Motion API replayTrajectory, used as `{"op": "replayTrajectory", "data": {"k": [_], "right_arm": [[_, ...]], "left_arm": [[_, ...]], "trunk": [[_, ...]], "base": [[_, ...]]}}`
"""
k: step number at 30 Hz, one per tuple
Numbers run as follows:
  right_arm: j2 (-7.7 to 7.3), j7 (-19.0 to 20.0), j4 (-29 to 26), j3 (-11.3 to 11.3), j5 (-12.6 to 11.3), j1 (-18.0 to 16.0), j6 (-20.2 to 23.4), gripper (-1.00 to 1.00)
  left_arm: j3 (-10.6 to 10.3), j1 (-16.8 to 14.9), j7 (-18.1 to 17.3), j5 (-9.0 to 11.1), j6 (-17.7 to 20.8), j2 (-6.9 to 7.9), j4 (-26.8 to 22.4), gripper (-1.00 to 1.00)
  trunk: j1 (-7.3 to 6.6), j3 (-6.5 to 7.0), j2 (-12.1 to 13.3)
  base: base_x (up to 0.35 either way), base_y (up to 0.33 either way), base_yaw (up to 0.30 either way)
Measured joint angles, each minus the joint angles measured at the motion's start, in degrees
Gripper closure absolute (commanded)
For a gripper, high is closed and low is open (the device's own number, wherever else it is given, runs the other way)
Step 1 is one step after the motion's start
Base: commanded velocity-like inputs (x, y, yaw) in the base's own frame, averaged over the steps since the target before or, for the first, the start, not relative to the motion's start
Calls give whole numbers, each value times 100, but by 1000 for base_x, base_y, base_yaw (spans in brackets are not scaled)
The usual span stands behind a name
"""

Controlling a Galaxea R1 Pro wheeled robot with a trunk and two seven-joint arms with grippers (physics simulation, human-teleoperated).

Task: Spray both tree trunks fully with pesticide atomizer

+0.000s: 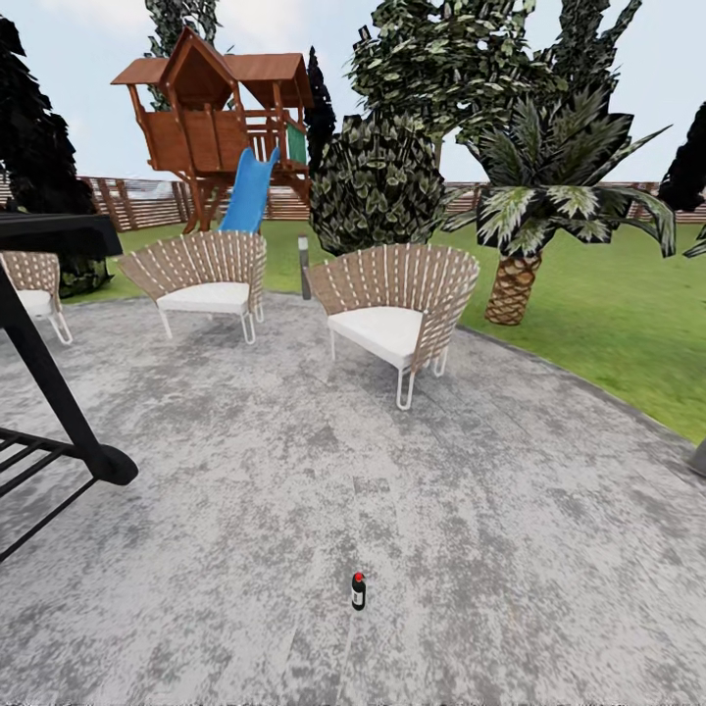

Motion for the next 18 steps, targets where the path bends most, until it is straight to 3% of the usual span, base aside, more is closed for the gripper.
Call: {"op": "replayTrajectory", "data": {"k": [10, 12, 18], "right_arm": [[0, 0, -3, 7, -8, 0, -8, -100], [0, 0, -1, 0, -8, -1, -10, -100], [0, 0, 1, -6, -8, 0, -9, -100]], "left_arm": [[1, 0, 8, 2, -8, -1, -26, -100], [3, 0, 8, 7, -7, -1, -28, -100], [-5, -2, 5, 6, -8, 8, -28, -100]], "trunk": [[22, -53, -42], [22, -53, -42], [22, -53, -42]], "base": [[0, 0, 0], [0, 261, -36], [48, 313, -269]]}}
